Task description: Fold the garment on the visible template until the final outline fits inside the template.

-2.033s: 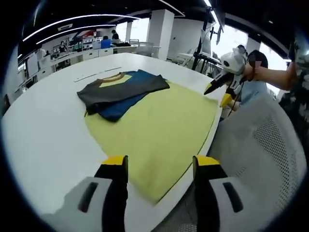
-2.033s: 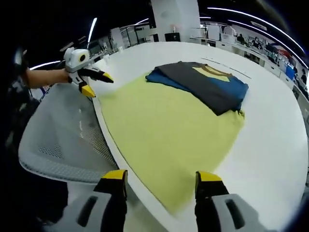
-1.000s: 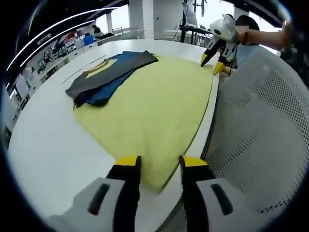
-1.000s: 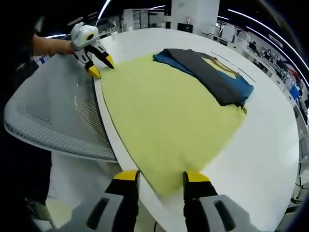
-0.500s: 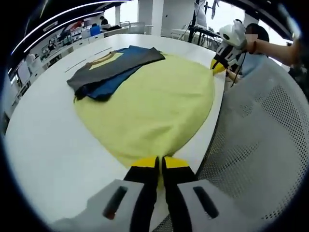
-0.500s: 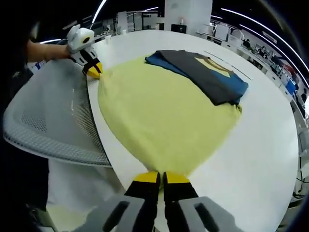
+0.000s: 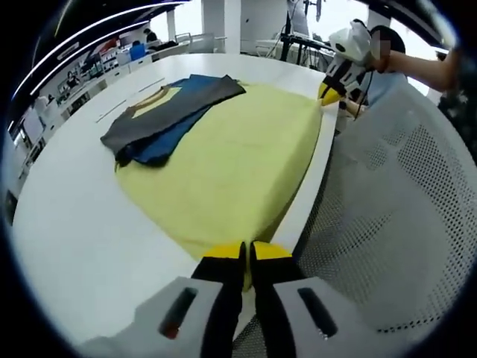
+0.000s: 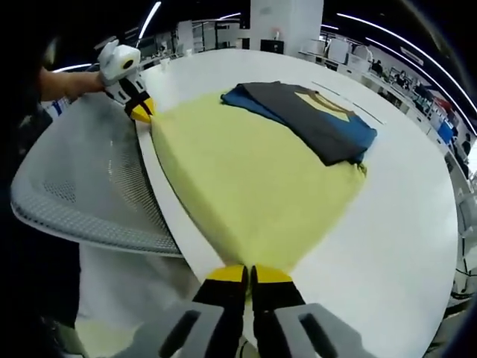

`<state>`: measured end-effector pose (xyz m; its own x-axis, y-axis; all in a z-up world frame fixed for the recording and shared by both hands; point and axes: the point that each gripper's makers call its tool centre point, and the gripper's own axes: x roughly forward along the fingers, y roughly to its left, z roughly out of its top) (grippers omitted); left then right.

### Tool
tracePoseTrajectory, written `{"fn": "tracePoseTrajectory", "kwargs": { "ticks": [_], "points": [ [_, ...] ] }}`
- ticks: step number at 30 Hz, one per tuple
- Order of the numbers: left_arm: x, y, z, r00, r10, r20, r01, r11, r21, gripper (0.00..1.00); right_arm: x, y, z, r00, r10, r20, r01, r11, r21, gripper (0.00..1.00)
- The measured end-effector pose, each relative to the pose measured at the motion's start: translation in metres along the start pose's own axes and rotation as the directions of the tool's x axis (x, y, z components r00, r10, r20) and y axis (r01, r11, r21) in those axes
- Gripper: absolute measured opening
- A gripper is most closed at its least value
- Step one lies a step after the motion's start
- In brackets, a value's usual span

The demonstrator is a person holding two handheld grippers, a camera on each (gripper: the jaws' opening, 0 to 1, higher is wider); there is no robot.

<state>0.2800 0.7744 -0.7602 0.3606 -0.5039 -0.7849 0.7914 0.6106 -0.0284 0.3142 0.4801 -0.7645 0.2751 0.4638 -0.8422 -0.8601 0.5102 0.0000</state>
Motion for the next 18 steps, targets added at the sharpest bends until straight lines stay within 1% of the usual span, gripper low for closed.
{"fn": "tracePoseTrajectory", "kwargs": {
  "ticks": [3, 8, 13, 15, 18],
  "points": [
    [-0.002, -0.007, -0.004, 1.0, -0.019, -0.011, 0.019, 1.0, -0.018, 0.0, -0.004, 0.005, -0.002, 1.0, 0.011, 0.011, -0.011, 1.0, 0.021, 0.0],
    [-0.006, -0.014, -0.009, 0.999, -0.031, -0.021, 0.03, 0.999, -0.04, 0.0, -0.009, 0.014, -0.005, 0.999, 0.026, 0.03, -0.028, 0.998, 0.058, 0.0],
    [-0.012, -0.024, -0.012, 0.998, -0.053, -0.03, 0.051, 0.997, -0.065, 0.0, -0.009, 0.023, -0.011, 0.999, 0.043, 0.018, -0.044, 0.997, 0.064, 0.0],
    [-0.014, -0.027, -0.016, 0.997, -0.058, -0.05, 0.054, 0.996, -0.076, 0.0, -0.01, 0.028, -0.013, 0.998, 0.059, 0.012, -0.06, 0.996, 0.069, 0.0],
    [-0.017, -0.032, -0.017, 0.996, -0.066, -0.062, 0.061, 0.995, -0.083, 0.0, -0.011, 0.034, -0.017, 0.997, 0.074, -0.003, -0.073, 0.995, 0.064, 0.0]
  ]
}}
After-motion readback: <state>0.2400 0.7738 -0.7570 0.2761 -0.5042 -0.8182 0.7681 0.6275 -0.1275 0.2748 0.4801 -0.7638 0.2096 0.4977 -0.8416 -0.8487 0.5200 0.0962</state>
